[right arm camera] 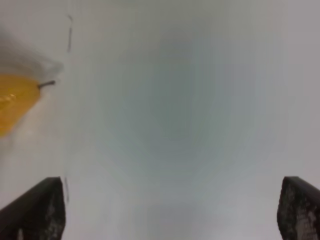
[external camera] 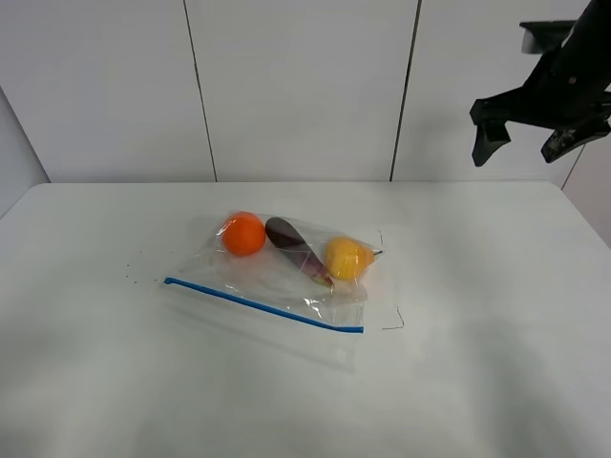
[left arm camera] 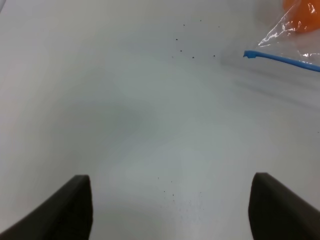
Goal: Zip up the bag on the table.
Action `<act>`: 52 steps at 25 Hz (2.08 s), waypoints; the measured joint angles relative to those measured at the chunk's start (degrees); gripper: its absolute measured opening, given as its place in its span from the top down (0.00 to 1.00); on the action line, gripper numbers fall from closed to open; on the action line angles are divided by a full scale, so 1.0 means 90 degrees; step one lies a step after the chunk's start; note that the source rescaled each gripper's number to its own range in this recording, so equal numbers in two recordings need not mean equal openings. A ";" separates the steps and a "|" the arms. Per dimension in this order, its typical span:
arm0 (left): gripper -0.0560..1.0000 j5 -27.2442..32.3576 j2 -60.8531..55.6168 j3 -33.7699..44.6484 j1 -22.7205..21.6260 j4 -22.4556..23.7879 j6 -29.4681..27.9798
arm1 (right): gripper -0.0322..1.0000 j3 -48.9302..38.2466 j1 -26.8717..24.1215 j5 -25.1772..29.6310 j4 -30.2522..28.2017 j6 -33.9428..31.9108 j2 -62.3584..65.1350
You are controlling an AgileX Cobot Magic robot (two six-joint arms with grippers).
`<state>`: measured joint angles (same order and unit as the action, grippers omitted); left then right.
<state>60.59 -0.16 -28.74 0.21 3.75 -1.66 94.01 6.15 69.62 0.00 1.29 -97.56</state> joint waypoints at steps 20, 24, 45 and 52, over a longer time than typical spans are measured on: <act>0.00 0.0000 0.0000 0.0000 0.0000 0.0000 0.0000 | 0.06 -0.6356 0.0000 -0.0900 0.0111 -0.0005 0.6643; 0.00 0.0000 0.0000 0.0000 0.0000 0.0000 0.0000 | 0.06 -0.6948 0.0000 -0.1156 0.0124 -0.0005 0.8160; 0.00 0.0000 0.0000 0.0000 0.0000 0.0000 0.0000 | 0.06 -0.7251 -0.0619 -0.1252 0.0129 -0.0053 0.9772; 0.00 0.0000 0.0000 0.0000 0.0000 0.0000 0.0000 | 0.06 -0.7251 -0.0650 -0.1275 0.0135 -0.0076 1.0100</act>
<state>60.59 -0.16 -28.74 0.21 3.75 -1.66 28.75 0.30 58.15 1.22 0.60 -6.65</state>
